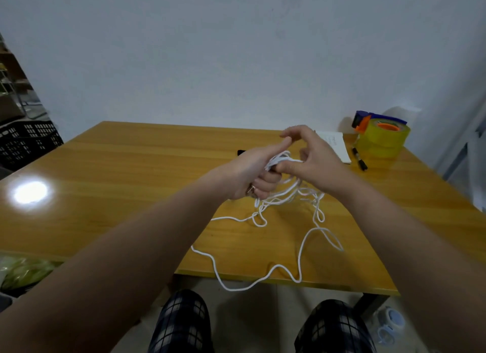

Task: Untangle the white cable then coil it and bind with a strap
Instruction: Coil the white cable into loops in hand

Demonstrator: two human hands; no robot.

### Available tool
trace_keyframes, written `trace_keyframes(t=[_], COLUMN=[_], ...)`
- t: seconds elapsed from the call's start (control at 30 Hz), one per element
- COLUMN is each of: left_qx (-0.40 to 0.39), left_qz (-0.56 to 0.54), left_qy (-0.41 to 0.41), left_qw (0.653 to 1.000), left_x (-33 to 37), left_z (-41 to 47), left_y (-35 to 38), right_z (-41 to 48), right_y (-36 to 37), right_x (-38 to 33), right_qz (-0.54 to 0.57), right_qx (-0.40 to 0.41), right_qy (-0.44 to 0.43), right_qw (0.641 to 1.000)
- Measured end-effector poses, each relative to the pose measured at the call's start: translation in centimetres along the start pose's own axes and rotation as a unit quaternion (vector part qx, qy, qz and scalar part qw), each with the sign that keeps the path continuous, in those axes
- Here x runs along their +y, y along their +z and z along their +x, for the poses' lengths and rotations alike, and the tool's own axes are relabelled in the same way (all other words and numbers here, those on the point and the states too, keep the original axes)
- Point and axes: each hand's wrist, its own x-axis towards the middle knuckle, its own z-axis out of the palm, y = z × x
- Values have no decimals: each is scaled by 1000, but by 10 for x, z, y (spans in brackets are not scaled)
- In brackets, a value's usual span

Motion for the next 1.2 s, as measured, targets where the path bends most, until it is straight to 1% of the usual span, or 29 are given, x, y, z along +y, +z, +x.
trace_keyframes(t=[0.1,0.13,0.2,0.3,0.37,0.43,0.53,0.63,0.7,0.73,0.8,0.87,0.97,1.03,1.13,1.17,1.2], left_qx=[8,15,37,95,146,198,241,251,251,233,158,102,89,117,188,191,177], left_qz=[20,17,0,-12,20,58,89,61,37,18,-49,-109,-154,-135,-95,-88,-82], left_qy=[10,13,24,67,120,158,167,153,143,131,82,42,11,-1,22,32,37], left_qw=[1000,1000,999,993,982,966,952,954,957,963,983,988,984,984,977,977,980], left_x=[-5,-7,-7,-4,-2,-1,-3,-8,-10,-11,-12,-14,-17,-19,-23,-23,-23], left_z=[1,2,3,2,4,5,8,13,16,18,17,16,16,17,18,17,17], left_y=[2,1,-1,-4,-5,-8,-18,-20,-18,-16,-11,-5,4,6,1,-2,-6], right_z=[-3,-5,-7,-9,-11,-14,-19,-16,-10,-6,-1,0,-2,0,5,6,7], right_y=[2,3,4,8,12,16,26,44,50,51,45,39,37,36,30,27,24], right_x=[-1,-1,1,6,8,8,6,2,-1,1,7,16,25,27,27,25,25], right_qz=[63,90,132,169,202,246,293,313,280,258,218,168,114,91,47,35,31], right_qx=[-134,-159,-170,-123,-69,-40,-33,29,96,131,180,187,142,94,18,-10,-34], right_qy=[47,53,48,46,42,52,62,90,116,127,145,150,152,155,140,134,129], right_qw=[988,982,975,977,976,967,954,945,948,949,948,956,972,979,989,990,991])
